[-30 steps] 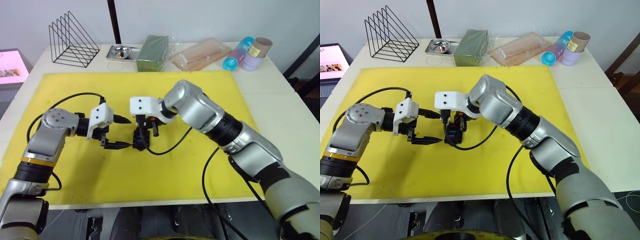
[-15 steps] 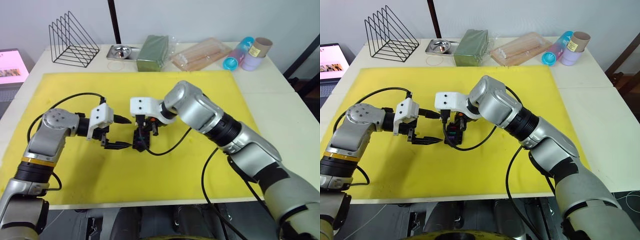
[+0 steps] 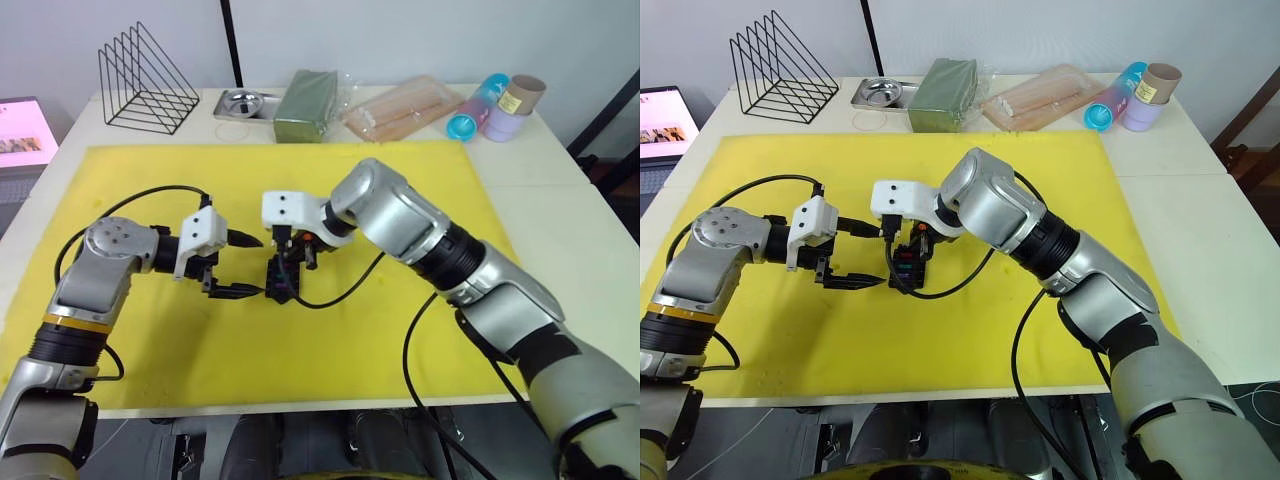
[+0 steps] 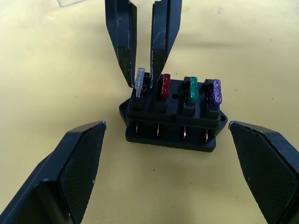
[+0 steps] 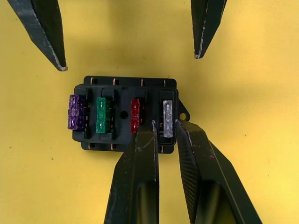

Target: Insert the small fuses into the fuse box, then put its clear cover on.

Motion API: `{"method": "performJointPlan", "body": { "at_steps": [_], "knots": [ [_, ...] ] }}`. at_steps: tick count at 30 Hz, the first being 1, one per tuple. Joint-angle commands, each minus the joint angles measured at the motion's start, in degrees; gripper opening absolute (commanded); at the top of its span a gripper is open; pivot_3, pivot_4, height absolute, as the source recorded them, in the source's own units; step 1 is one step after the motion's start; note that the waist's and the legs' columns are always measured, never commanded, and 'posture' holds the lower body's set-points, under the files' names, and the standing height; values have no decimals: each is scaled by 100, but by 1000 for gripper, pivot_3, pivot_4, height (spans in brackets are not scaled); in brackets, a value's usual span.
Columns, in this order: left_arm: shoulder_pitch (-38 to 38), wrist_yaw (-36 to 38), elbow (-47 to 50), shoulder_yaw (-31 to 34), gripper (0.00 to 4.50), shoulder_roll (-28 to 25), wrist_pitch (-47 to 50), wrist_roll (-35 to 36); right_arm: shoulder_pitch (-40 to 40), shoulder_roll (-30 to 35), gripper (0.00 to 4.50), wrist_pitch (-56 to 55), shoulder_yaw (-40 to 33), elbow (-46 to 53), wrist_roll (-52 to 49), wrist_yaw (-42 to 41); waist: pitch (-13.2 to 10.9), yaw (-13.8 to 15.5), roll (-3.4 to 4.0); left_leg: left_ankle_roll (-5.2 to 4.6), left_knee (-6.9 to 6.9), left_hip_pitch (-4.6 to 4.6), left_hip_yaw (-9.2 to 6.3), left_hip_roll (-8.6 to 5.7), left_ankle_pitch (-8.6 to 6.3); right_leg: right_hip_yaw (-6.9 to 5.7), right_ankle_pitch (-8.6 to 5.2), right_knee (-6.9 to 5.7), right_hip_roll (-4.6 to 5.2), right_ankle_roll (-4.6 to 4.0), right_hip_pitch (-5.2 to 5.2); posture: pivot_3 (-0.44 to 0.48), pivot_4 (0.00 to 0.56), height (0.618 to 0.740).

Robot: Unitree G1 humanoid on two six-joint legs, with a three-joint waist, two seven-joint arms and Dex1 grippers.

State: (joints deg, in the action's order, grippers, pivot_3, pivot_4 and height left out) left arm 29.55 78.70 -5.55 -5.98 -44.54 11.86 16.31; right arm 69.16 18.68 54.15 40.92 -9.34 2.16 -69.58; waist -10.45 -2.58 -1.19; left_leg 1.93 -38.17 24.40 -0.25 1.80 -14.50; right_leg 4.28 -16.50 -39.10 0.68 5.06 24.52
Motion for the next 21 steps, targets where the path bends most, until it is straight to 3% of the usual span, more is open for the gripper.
{"method": "performJointPlan", "body": {
  "at_steps": [1,21],
  "knots": [
    [90,11,43,11,4500,19,-89,6,184,-2,737,1,-176,62,-100,-56,0,0,0,0,0,0,0,0,0,0,0,0,0,0,0,0,150,740],
    [122,19,16,9,4500,54,-90,-36,305,353,737,-16,-410,71,-184,-54,0,1,0,0,0,1,1,-1,0,0,0,0,1,0,0,0,150,740]
  ]
}}
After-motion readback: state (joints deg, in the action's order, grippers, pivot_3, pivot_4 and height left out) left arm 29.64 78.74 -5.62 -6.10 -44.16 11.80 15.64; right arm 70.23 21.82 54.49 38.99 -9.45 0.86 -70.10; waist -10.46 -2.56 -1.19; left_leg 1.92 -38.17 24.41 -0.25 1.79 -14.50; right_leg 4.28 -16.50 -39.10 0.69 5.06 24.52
